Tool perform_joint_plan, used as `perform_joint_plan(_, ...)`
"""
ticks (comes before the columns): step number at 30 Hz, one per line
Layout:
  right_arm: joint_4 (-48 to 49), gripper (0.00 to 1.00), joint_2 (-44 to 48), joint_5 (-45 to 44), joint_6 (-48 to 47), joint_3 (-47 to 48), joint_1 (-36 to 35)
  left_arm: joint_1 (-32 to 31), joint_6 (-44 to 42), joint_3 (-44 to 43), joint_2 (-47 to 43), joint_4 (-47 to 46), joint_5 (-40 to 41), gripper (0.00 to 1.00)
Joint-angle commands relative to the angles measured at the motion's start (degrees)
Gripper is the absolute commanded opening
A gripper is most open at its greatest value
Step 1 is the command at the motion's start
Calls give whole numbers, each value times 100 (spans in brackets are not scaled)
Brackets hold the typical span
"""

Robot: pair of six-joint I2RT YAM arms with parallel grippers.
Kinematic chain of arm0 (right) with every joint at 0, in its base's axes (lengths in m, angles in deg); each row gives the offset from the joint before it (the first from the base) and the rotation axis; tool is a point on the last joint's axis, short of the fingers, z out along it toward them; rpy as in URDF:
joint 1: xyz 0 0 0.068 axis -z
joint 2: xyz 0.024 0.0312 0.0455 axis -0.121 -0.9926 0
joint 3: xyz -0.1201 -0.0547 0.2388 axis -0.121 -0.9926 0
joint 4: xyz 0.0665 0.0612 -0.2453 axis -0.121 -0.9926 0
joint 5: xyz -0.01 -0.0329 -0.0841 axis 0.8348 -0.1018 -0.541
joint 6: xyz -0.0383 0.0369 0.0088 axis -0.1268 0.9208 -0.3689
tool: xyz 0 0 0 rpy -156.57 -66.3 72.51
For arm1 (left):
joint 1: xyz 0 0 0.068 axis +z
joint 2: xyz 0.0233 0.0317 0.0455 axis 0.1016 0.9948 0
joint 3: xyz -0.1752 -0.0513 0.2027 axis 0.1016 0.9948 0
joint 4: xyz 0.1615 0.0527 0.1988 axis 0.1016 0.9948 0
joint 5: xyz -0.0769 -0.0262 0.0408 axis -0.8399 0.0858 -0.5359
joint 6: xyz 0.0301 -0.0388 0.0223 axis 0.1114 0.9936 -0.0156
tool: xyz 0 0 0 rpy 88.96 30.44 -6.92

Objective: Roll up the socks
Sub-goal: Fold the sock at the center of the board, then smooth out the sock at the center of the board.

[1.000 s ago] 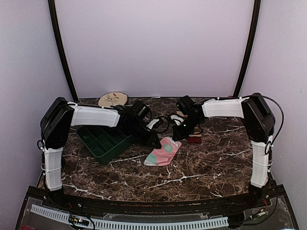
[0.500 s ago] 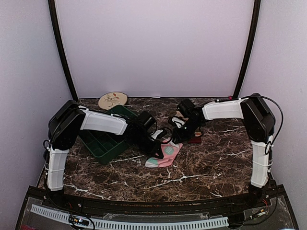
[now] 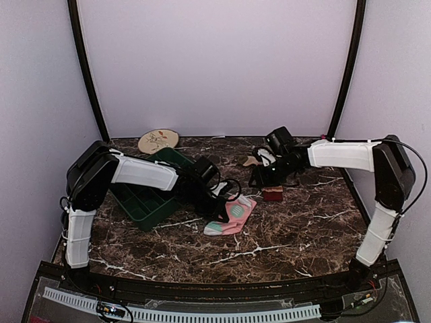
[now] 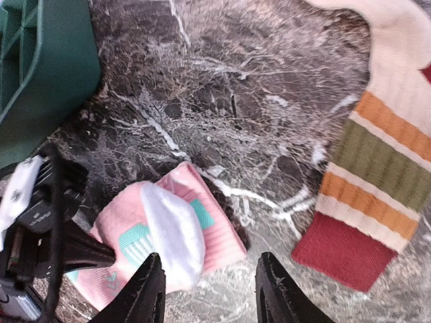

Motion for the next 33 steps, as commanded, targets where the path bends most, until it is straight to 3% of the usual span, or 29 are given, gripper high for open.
perform_joint_plan(1, 405, 46, 750, -246, 483, -627, 8, -48, 207, 279, 103, 476, 452, 8)
perform_joint_plan(8, 1665, 45, 2006, 599, 1288, -2176, -639, -53, 188, 272, 160, 595, 445, 9)
perform_joint_plan(13, 2764, 46, 2390, 926, 1655, -3037, -1306, -53, 123, 226, 187, 704, 350, 9)
perform_joint_plan(18, 3043, 49, 2050, 817, 1537, -3045, -1821, -53, -5, 169, 195, 835, 259, 8)
perform_joint_plan(21, 3135, 58, 1800, 649, 1454, -3043, -1938, -51, -98, 90, 224, 953, 232, 8)
perform_joint_plan(33, 2936, 59, 1000, 628, 775, -2657, -1943, -48, -188, -68, 281, 1170, 128, 8)
